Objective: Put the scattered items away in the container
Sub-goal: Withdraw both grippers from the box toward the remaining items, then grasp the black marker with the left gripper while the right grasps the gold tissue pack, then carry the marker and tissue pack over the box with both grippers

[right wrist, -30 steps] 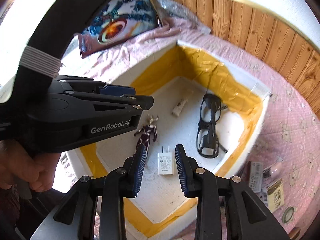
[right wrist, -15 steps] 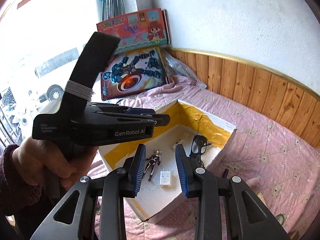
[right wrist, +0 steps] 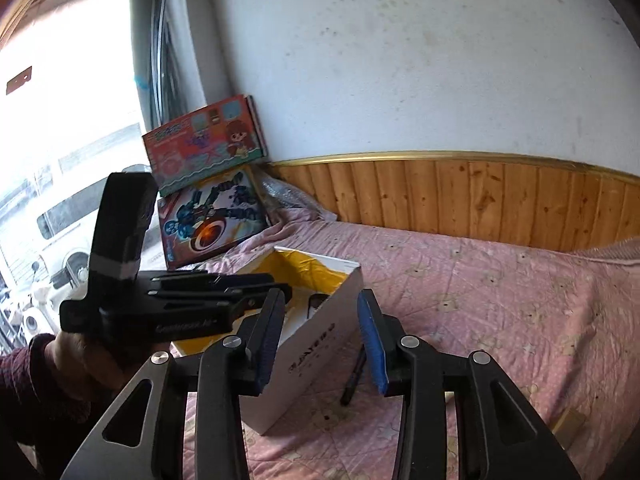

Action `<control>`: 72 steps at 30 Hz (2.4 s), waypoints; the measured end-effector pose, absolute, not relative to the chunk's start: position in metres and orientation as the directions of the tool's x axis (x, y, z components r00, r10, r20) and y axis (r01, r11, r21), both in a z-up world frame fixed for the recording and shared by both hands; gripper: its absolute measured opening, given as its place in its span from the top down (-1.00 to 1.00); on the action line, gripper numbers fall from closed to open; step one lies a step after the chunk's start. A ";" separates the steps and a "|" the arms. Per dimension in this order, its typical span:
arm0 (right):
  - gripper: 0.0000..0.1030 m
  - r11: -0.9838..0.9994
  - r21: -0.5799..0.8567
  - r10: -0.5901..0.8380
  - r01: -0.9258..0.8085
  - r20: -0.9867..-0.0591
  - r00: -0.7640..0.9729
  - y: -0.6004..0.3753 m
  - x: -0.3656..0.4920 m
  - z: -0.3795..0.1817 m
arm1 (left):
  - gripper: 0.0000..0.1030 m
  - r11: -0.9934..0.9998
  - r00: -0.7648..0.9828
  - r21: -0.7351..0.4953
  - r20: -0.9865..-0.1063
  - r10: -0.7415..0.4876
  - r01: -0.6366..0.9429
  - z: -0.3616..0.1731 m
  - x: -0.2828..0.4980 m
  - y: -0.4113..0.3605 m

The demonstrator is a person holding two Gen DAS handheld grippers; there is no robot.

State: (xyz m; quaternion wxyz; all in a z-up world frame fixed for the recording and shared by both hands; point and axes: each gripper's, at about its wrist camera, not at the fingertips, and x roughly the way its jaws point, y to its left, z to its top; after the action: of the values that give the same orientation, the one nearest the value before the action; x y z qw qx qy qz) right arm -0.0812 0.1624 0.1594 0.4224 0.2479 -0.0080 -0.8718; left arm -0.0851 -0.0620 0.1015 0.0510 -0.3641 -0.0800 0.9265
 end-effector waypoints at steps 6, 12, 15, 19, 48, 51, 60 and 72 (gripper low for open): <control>0.21 -0.778 0.222 -0.586 0.587 -0.592 -0.553 0.186 -0.131 0.108 | 0.22 -0.978 -0.564 -0.209 -0.809 0.165 0.013 0.039 -0.121 -0.040; 0.03 -0.799 0.183 -0.488 0.573 -0.754 -0.440 0.180 -0.174 0.042 | 0.22 -0.985 -0.449 -0.143 -0.890 0.083 0.101 -0.016 -0.143 -0.035; -0.04 -0.772 0.093 -0.433 0.629 -0.802 -0.412 0.161 -0.186 0.017 | 0.18 -0.988 -0.423 -0.094 -0.906 0.032 0.125 -0.033 -0.154 -0.035; -0.23 -0.748 0.035 -0.397 0.663 -0.824 -0.404 0.147 -0.204 -0.006 | 0.16 -0.992 -0.392 -0.033 -0.920 -0.017 0.120 -0.053 -0.164 -0.028; -0.09 -0.786 0.111 -0.367 0.607 -0.875 -0.315 0.140 -0.226 -0.032 | 0.74 -0.992 -0.492 -0.108 -0.869 0.060 0.069 -0.054 -0.155 -0.045; -0.08 -0.795 0.131 -0.379 0.593 -0.870 -0.317 0.140 -0.219 -0.024 | 0.74 -0.990 -0.511 -0.127 -0.856 0.076 0.065 -0.042 -0.149 -0.045; -0.06 -0.798 0.176 -0.440 0.577 -0.824 -0.358 0.143 -0.191 0.012 | 0.74 -0.986 -0.580 -0.159 -0.809 0.099 0.054 -0.007 -0.133 -0.047; -0.06 -0.754 0.175 -0.508 0.633 -0.766 -0.394 0.131 -0.150 0.051 | 0.74 -0.973 -0.651 -0.219 -0.749 0.119 0.074 0.036 -0.106 -0.075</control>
State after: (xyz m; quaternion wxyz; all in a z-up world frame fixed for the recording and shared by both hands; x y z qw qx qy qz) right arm -0.1502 0.1308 0.0508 0.3430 0.4306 0.0723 -0.8317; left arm -0.1062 -0.0746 0.0356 0.0124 -0.4173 -0.1160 0.9012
